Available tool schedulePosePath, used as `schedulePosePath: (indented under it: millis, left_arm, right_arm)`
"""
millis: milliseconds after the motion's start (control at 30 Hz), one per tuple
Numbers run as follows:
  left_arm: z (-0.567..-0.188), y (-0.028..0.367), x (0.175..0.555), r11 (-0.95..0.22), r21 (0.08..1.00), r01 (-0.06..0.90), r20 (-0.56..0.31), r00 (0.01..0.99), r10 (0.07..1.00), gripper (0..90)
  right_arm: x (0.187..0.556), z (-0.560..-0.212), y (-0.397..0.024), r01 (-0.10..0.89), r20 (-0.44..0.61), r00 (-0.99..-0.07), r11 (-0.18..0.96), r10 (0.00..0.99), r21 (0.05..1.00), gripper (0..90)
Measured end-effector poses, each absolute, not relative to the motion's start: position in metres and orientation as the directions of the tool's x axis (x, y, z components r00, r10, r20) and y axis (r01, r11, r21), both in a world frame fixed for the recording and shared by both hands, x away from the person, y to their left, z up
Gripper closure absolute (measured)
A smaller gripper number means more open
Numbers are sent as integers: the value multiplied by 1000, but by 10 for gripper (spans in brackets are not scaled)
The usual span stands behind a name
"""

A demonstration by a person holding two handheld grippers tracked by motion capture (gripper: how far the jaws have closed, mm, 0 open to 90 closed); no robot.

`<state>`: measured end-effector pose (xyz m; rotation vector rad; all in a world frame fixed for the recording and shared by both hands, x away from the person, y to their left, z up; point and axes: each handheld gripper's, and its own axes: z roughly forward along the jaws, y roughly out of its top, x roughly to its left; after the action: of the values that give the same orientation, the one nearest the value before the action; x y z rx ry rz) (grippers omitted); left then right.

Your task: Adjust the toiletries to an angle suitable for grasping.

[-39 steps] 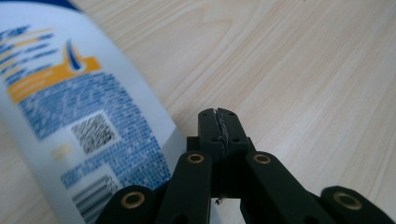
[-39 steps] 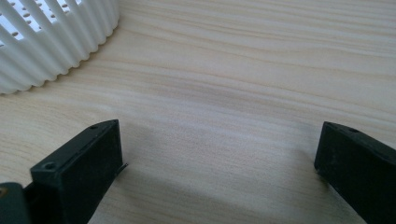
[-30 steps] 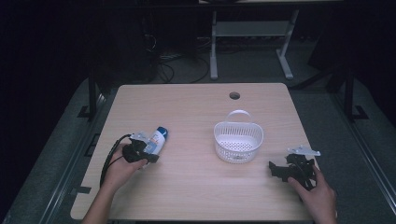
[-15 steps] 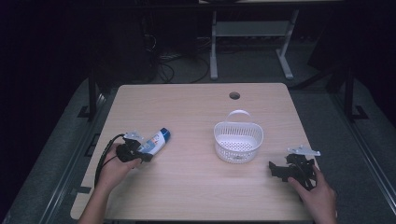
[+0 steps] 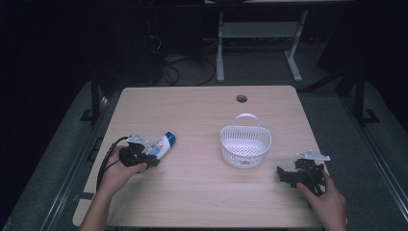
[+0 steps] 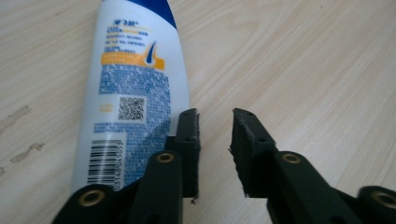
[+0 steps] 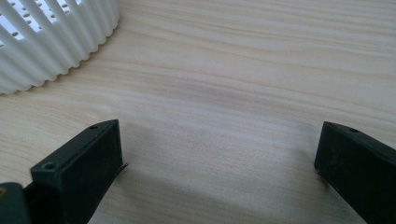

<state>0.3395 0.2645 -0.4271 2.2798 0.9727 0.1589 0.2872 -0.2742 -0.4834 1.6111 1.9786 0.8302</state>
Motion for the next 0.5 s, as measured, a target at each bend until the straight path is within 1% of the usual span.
schedulePosePath:
  millis: [67, 200, 333, 367, 400, 500]
  left_arm:
    - [-425, 264, 341, -512, 610, 604, -133, 716, 686, 642]
    - [-422, 263, 343, -508, 612, 607, -129, 710, 692, 538]
    - [-420, 263, 346, -504, 611, 610, -129, 705, 698, 451]
    - [-420, 263, 348, -499, 611, 615, -131, 700, 702, 451]
    - [-419, 263, 350, -507, 605, 614, -124, 702, 702, 407]
    - [-416, 263, 355, -516, 602, 609, -113, 704, 701, 362]
  right_arm:
    - [287, -483, -274, 703, 26, -213, 135, 977, 698, 5]
    - [287, -483, -274, 703, 27, -213, 134, 977, 698, 4]
    - [287, -483, -274, 703, 27, -212, 134, 977, 698, 5]
    - [287, -483, -274, 703, 27, -212, 133, 977, 698, 5]
    - [287, -483, -274, 703, 27, -212, 134, 977, 698, 4]
    - [287, -483, -274, 703, 27, -213, 134, 977, 699, 4]
